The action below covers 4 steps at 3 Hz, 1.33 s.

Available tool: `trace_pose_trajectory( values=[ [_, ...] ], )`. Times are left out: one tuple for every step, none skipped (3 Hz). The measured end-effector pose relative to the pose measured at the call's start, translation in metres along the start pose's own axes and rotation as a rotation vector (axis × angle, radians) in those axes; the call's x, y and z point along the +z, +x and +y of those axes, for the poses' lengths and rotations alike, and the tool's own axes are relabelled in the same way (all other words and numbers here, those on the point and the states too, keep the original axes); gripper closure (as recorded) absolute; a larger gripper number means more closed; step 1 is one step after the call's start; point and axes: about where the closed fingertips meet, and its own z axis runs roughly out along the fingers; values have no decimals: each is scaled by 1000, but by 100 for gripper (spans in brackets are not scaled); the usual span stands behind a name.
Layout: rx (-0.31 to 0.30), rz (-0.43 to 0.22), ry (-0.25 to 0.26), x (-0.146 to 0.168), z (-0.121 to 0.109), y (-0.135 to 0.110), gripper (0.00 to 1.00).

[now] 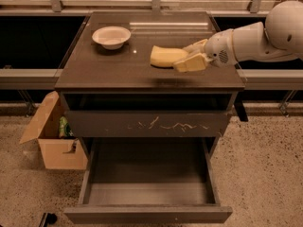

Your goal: Place sponge into middle drawer

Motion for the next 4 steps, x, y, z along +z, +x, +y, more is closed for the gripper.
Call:
trace_pose_trajectory(
  values=[
    [-12,16,-22,-7,16,12,100],
    [-41,25,-30,-24,42,21,100],
    [-89,57,-25,-42,73,36,100],
    [-91,89,-16,-52,98,66,100]
  ],
)
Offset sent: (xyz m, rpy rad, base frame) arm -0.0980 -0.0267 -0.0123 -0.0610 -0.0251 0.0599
